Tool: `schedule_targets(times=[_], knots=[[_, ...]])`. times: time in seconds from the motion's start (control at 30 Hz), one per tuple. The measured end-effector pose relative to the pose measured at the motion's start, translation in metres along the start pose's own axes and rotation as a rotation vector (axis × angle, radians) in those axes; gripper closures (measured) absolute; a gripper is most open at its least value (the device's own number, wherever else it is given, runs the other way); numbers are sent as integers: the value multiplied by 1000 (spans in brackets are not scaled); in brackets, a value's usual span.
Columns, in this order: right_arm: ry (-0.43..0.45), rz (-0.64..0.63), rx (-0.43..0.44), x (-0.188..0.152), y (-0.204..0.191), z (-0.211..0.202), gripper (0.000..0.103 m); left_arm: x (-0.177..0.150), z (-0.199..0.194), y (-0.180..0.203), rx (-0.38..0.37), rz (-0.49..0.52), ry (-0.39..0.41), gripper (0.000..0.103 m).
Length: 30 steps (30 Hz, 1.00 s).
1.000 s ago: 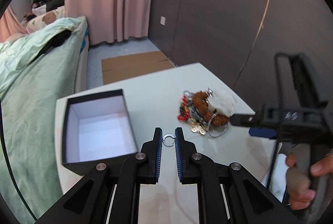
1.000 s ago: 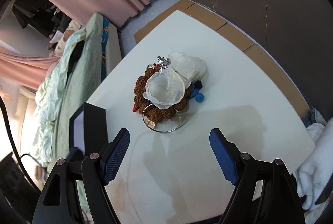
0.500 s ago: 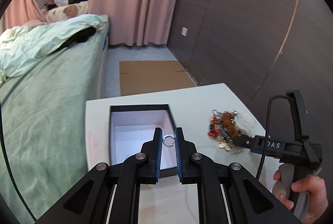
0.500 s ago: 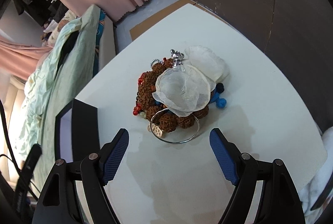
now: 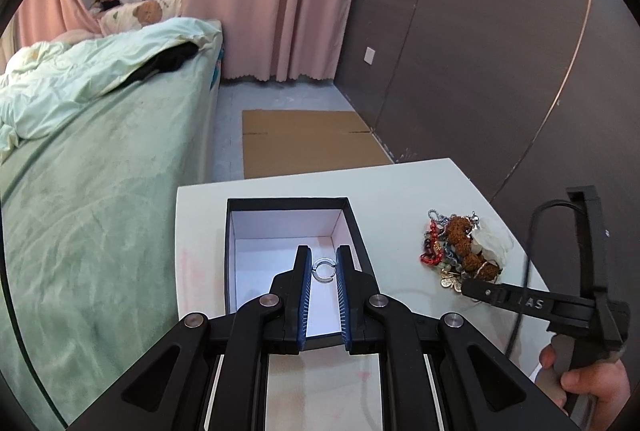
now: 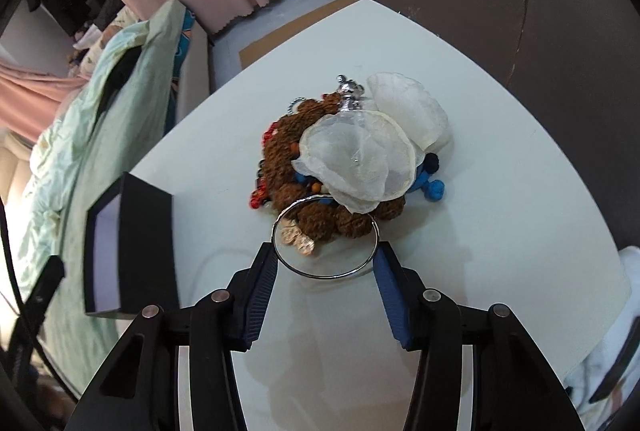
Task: Organize jewelry
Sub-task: 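Open the left tool over the box while the right tool carries the hoop into the box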
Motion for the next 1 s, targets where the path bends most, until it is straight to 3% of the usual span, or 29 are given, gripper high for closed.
schedule_targets(times=[0.03,0.1,0.13,0.17,0.2,0.53,0.8,1.0], knots=[[-2,6,17,-2,-1,-2,53,0,1,-1,-3,-12,-15,86],[-5,7,44,-7,-4,-8,53,-2,5,-6,-6,-49,-53,63],[-6,5,54,-10,-6,-11,53,-3,4,-9,-10,-69,-48,43],[-6,6,63,-11,-10,-11,53,-3,2,-10,-11,-81,-40,31],[-6,9,83,-14,-12,-13,53,-1,-2,-13,-8,-99,-21,29],[82,-71,296,-16,-70,-38,53,19,-28,-43,6,-181,39,28],[90,-92,501,-14,-115,-32,52,30,-42,-53,9,-201,83,28],[61,-105,545,-23,-140,-15,52,32,-47,-63,28,-216,100,28]])
Point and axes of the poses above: each gripper's, at about its wrist camera, not at the fingertips, and z roughly the way its jaws point, y to its right, x to its top, the point moved 4 cm from there along z, roughly the way its jaws point, and after that the axes turned 8 degrees about y, right-handed, at the moved point
